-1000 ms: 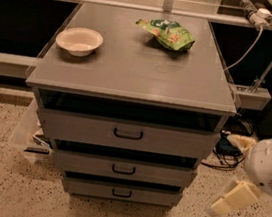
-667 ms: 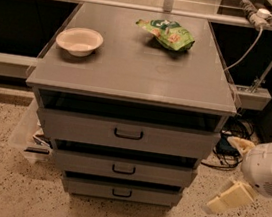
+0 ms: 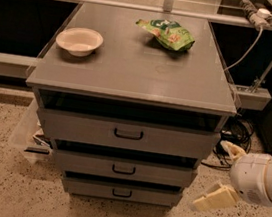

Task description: Open top drawer

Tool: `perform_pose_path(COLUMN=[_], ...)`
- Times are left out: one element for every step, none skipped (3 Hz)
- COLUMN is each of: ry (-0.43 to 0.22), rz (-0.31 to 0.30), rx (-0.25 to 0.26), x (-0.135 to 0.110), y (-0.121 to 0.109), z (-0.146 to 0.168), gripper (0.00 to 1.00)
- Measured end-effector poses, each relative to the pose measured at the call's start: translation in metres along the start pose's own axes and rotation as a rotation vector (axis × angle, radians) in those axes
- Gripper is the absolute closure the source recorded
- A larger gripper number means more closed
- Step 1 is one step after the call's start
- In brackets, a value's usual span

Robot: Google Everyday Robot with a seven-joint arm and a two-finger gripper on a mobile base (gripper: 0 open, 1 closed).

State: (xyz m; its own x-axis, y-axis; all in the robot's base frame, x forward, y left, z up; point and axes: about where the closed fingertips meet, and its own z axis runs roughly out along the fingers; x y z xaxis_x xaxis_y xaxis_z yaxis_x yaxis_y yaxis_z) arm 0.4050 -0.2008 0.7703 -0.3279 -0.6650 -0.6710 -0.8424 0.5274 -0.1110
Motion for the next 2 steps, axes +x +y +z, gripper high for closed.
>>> perform_pose_path(ry=[-0.167, -0.287], rz=[-0.046, -0.119], rx=[0.03, 0.031], x=[-0.022, -0.045], y=[-0.017, -0.034], z=[0.032, 0.059], gripper=[0.0, 0.0])
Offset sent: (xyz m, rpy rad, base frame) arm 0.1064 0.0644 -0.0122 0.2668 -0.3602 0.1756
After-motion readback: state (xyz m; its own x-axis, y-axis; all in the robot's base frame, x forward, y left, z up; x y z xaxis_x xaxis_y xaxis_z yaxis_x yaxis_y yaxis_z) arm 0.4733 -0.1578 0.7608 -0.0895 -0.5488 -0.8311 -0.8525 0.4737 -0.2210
